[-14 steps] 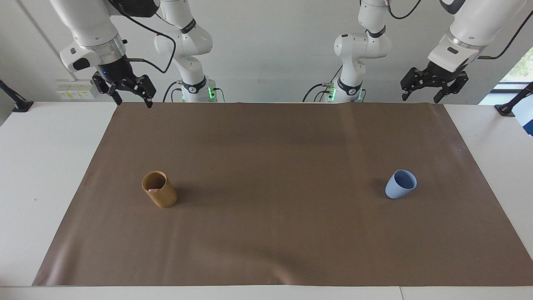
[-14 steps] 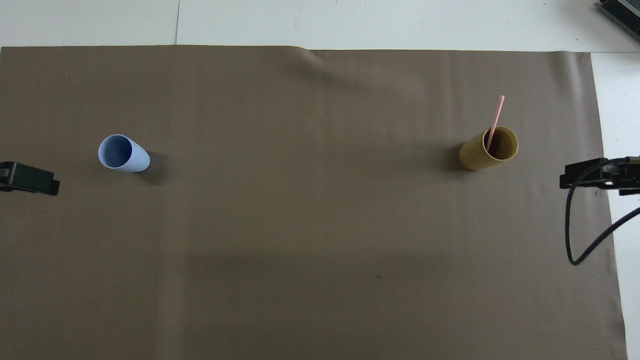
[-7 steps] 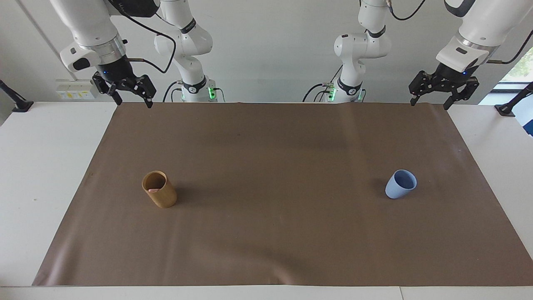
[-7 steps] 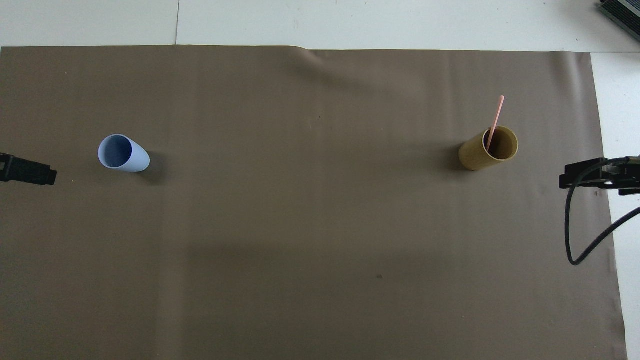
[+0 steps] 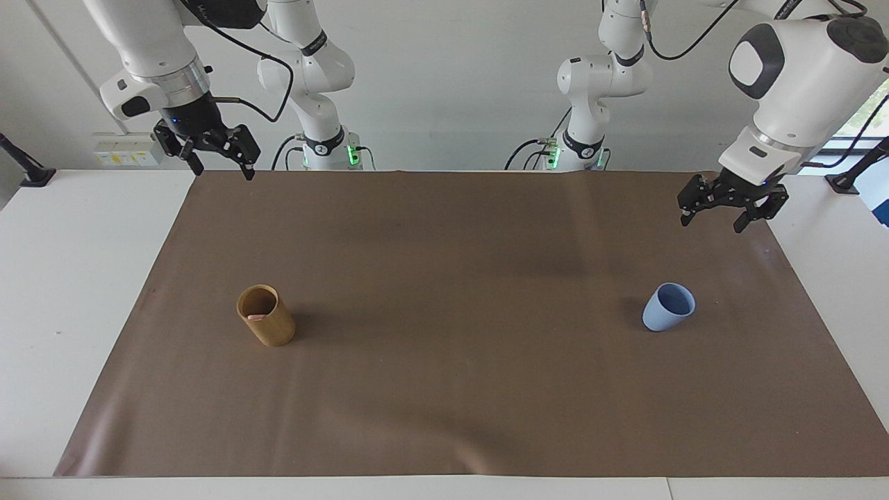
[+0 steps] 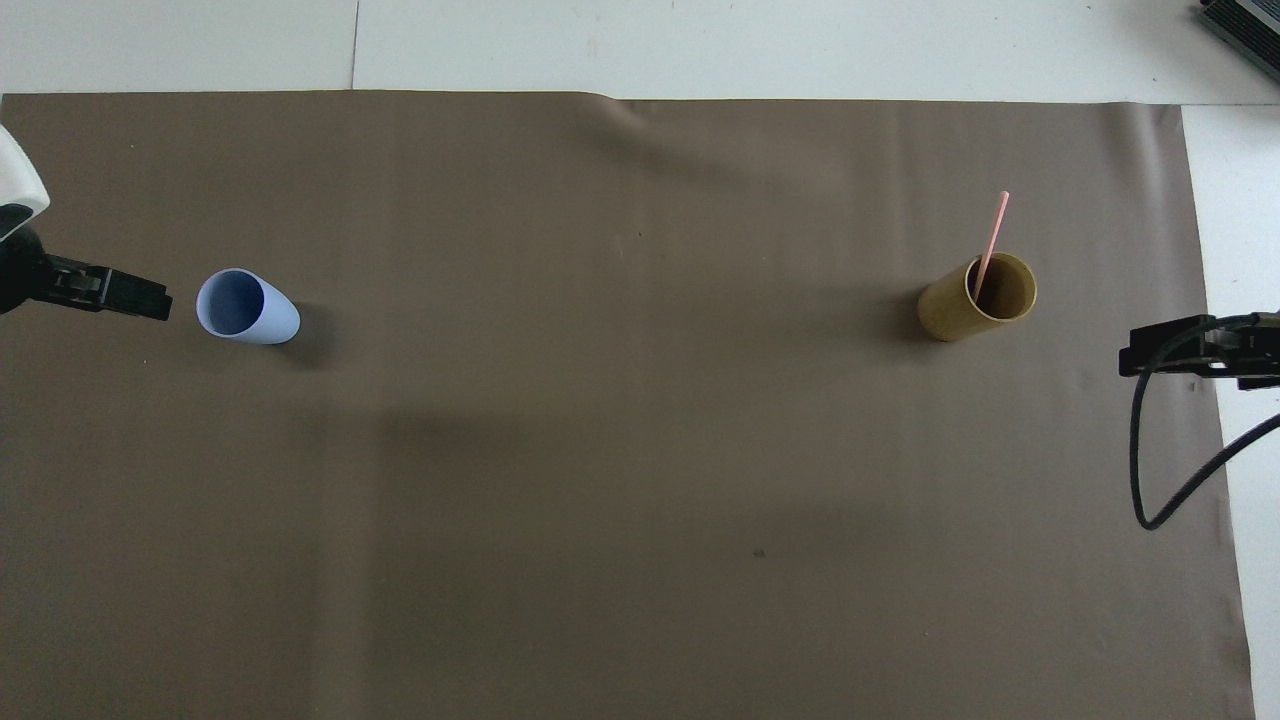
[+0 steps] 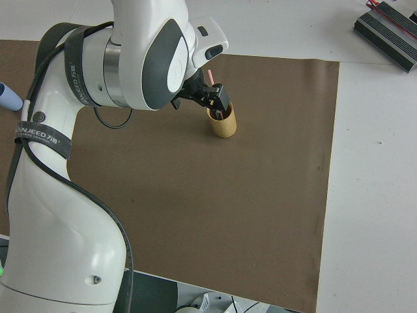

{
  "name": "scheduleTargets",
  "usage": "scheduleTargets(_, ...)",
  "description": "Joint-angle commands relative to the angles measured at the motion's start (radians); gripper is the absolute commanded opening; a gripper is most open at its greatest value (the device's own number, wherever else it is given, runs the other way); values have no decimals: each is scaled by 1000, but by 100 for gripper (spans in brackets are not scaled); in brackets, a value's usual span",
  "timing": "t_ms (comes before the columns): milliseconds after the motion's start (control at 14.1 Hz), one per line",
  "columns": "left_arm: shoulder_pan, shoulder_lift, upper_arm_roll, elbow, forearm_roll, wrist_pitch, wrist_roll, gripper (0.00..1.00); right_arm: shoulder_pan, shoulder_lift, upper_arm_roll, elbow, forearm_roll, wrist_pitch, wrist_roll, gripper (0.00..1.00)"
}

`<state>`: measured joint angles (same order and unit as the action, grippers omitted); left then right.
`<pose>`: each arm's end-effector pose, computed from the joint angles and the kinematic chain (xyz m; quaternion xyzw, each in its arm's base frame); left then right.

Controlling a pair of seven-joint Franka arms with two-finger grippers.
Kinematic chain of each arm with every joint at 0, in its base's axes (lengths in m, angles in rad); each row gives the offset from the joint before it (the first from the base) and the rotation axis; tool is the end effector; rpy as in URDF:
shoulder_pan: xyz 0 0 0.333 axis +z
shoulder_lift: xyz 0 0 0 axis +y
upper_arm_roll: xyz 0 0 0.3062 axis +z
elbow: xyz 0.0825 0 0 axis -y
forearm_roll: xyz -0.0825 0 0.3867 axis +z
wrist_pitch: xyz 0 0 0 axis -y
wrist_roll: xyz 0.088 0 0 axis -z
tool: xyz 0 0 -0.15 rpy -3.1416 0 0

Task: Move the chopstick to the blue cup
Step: 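Reach the left gripper to the blue cup and grasp its rim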

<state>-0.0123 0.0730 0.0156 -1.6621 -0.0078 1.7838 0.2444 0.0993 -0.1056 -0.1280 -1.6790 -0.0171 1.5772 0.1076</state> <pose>0.5948 0.0007 0.5050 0.9925 -0.1195 0.0246 0.0002 0.5251 -0.0206 0.5775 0.9977 -0.0677 0.0015 0.0018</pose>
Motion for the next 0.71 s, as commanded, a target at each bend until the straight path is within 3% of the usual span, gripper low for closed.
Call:
scheduleTargets(0, 44, 48, -5, -28, 6, 75, 61, 100, -3, -13, 2, -18, 12, 21, -12, 100)
scheduleTargets(356, 69, 158, -6, -34, 6, 180, 62, 97, -3, -13, 2, -18, 12, 21, -11, 100)
scheduleTargets(640, 64, 165, -6, -172, -47, 346, 56, 92, -3, -13, 4, -18, 12, 20, -12, 100)
